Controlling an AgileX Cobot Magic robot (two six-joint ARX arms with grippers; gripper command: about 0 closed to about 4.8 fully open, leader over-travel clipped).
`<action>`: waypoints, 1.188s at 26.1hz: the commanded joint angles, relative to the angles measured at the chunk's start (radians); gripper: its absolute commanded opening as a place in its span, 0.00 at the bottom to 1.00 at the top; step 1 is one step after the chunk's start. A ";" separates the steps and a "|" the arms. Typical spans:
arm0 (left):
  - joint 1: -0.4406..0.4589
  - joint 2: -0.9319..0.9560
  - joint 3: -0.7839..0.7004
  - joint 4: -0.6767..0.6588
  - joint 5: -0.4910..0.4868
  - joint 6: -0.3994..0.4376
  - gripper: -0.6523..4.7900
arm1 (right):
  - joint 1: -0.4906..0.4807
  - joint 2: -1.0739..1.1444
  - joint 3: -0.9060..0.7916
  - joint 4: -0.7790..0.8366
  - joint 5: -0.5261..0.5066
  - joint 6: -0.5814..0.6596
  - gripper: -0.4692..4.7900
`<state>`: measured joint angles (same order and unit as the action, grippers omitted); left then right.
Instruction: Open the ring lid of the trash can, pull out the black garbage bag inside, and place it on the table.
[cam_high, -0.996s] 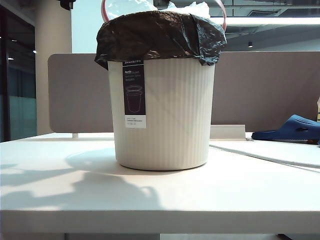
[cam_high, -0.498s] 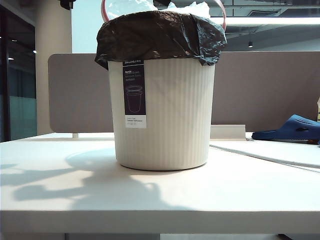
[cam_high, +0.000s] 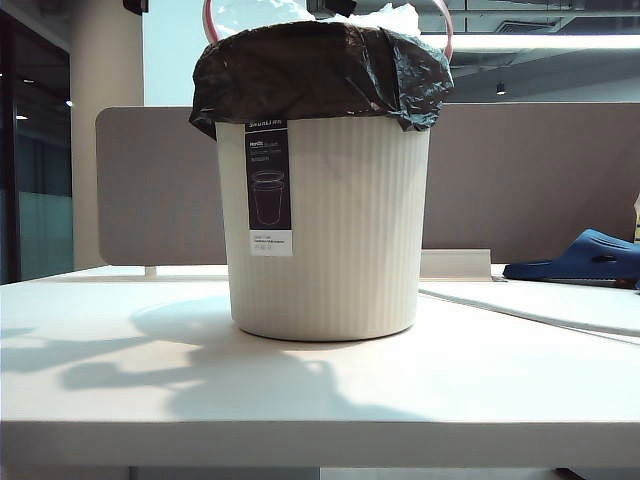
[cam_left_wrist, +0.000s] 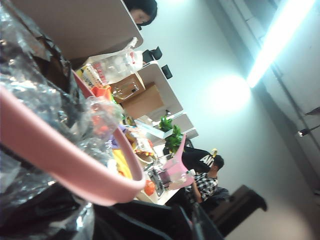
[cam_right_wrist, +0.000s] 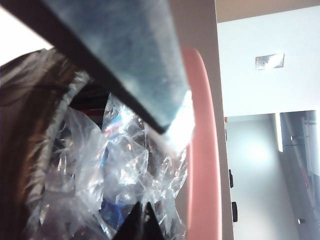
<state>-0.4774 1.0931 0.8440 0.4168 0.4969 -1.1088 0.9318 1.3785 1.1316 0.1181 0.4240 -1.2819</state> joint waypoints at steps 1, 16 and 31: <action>-0.001 -0.004 0.004 0.034 0.016 -0.006 0.58 | -0.008 0.002 0.004 0.045 0.005 -0.003 0.09; -0.001 -0.004 0.004 0.037 0.056 -0.001 0.58 | -0.041 0.014 0.004 0.150 0.032 -0.038 0.09; -0.001 -0.004 0.003 0.038 0.159 0.219 0.76 | -0.108 0.013 0.124 0.222 0.048 0.102 0.09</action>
<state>-0.4698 1.0920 0.8482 0.4606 0.5636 -0.9474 0.8310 1.3926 1.2304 0.3042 0.4602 -1.2476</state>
